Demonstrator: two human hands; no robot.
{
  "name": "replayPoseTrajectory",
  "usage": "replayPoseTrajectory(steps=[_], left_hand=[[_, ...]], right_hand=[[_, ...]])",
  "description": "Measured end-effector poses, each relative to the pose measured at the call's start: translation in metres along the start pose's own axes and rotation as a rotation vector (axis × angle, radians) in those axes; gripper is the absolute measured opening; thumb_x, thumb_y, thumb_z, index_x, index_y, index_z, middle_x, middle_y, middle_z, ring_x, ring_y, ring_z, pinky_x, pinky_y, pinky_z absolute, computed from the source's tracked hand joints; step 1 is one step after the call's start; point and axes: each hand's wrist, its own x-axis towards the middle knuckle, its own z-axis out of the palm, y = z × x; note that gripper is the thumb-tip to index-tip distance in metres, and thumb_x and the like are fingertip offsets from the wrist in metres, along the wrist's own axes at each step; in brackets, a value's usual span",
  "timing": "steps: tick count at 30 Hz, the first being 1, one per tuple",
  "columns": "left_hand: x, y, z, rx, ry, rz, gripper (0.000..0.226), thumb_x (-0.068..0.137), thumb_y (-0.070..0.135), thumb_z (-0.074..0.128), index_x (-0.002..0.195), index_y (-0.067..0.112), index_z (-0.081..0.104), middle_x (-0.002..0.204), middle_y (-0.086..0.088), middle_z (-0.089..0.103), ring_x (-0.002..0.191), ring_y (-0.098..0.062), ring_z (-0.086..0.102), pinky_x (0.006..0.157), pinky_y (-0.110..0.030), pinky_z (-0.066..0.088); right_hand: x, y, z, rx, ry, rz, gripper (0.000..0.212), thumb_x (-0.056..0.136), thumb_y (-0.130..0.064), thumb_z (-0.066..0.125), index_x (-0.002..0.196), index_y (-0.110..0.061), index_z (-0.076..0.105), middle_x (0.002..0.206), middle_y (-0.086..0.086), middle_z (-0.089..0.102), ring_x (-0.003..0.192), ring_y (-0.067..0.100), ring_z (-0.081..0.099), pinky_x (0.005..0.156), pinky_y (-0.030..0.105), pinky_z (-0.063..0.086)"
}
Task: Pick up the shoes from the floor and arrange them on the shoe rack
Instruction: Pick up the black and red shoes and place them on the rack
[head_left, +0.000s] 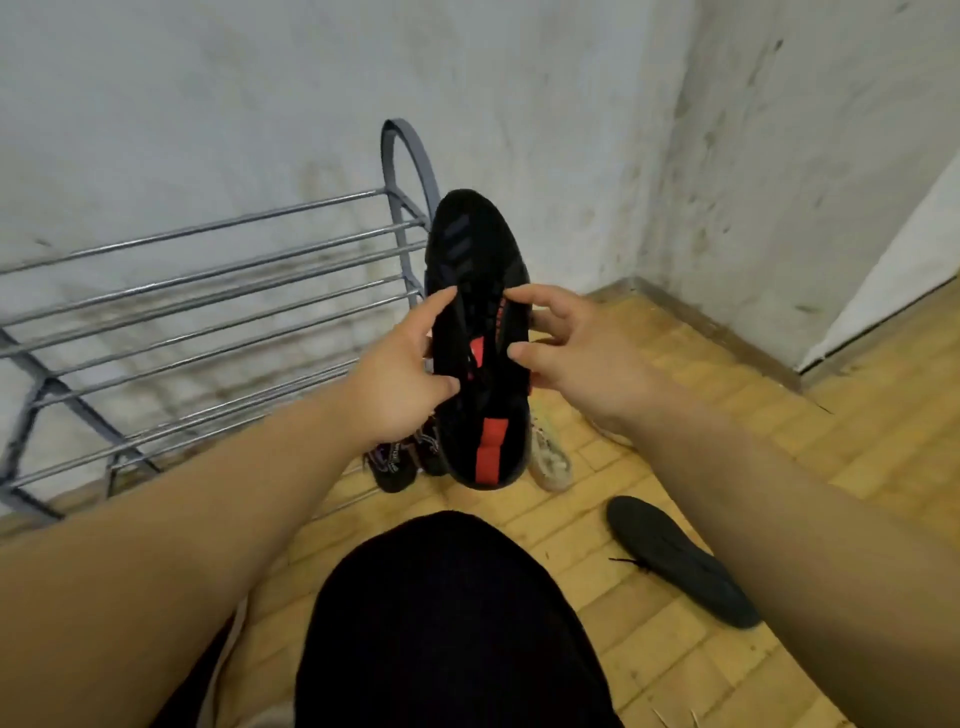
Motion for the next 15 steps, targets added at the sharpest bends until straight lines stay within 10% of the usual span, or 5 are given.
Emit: replayPoseTrajectory(steps=[8, 15], left_hand=[[-0.067, -0.048, -0.067, -0.107, 0.255, -0.127, 0.091, 0.089, -0.015, 0.065, 0.154, 0.042, 0.037, 0.118, 0.004, 0.070, 0.113, -0.019, 0.069, 0.089, -0.037, 0.062], [-0.023, -0.067, 0.011, -0.008, 0.070, -0.104, 0.093, 0.090, -0.008, 0.065, 0.159, 0.042, 0.027, 0.132, 0.026, 0.059, 0.123, 0.006, 0.057, 0.109, -0.033, 0.050]], right_hand=[[0.041, 0.003, 0.092, 0.008, -0.291, 0.015, 0.048, 0.095, -0.005, 0.070, 0.128, -0.040, 0.066, 0.133, -0.006, 0.066, 0.115, 0.010, 0.069, 0.088, 0.031, 0.061], [0.004, 0.126, -0.030, -0.144, 0.037, 0.373, 0.035, 0.094, -0.021, 0.074, 0.125, -0.034, 0.066, 0.134, 0.000, 0.065, 0.115, 0.016, 0.066, 0.096, 0.037, 0.056]])
